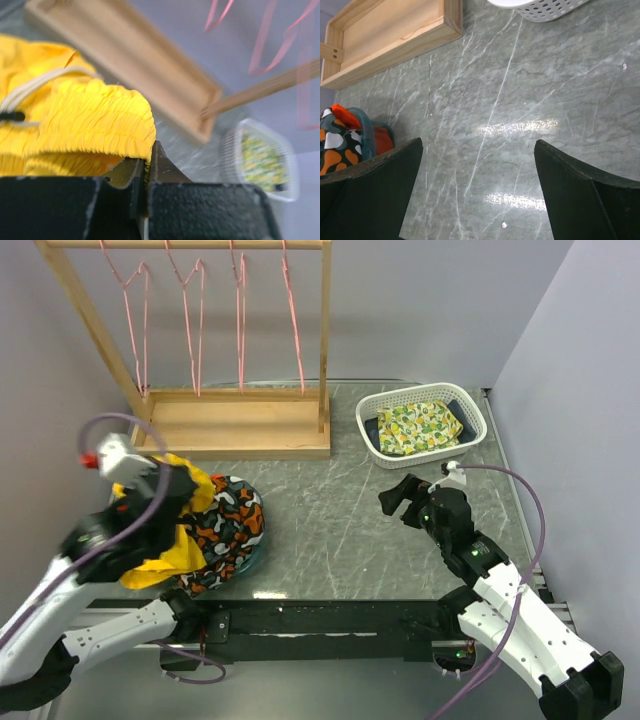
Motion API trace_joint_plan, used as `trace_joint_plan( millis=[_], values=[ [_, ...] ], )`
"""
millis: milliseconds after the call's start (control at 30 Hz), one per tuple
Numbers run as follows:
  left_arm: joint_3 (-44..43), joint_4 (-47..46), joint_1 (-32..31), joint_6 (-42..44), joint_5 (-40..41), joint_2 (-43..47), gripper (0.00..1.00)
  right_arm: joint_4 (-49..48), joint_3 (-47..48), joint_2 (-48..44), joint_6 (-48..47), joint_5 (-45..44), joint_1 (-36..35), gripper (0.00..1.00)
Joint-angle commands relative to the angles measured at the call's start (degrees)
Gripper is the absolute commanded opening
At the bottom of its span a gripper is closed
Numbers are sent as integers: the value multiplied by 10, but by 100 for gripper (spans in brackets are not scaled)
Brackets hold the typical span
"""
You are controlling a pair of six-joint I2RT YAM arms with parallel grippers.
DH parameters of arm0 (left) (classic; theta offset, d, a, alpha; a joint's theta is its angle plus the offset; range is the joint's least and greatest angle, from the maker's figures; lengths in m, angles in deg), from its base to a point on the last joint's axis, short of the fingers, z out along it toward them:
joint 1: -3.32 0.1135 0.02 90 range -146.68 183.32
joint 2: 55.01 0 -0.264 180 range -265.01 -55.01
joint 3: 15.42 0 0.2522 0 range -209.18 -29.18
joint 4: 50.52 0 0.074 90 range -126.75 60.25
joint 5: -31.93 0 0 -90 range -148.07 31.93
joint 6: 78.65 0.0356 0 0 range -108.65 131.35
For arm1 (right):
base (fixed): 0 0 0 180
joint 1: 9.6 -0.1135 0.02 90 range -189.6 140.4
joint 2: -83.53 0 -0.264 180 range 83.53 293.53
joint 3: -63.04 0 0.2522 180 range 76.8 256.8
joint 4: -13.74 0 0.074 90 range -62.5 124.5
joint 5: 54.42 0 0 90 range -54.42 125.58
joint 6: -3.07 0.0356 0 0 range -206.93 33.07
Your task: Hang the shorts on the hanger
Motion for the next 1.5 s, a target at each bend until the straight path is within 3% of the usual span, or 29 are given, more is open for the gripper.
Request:
trace_joint_plan(
  millis=[0, 233, 400, 633, 833, 933, 1200, 1300, 1467],
  values=[
    [-114, -56, 1, 165, 68, 30, 1, -18, 20, 2, -6, 18, 0, 100],
    [-200, -207, 1, 335, 97, 19, 1, -27, 46, 27, -17, 37, -5, 100],
    [-285, -313, 1, 446, 56, -14, 1, -20, 68, 41, -27, 45, -12, 100],
    [-526, -220, 2, 478, -103, -156, 1, 2, 111, 49, -45, 38, -13, 100],
    [-624, -154, 2, 463, -298, -215, 1, 18, 148, 50, -54, 30, -14, 100],
    [-623, -144, 2, 463, -392, -222, 1, 25, 162, 51, -59, 32, -14, 100],
    [-612, -130, 1, 448, -526, -241, 1, 32, 205, 34, -79, 68, -15, 100],
    [-561, -145, 1, 424, -573, -251, 1, 38, 220, 20, -89, 75, -16, 100],
    [-377, -235, -36, 390, -601, -252, 1, 69, 232, -15, -86, 33, -16, 100]
  ],
)
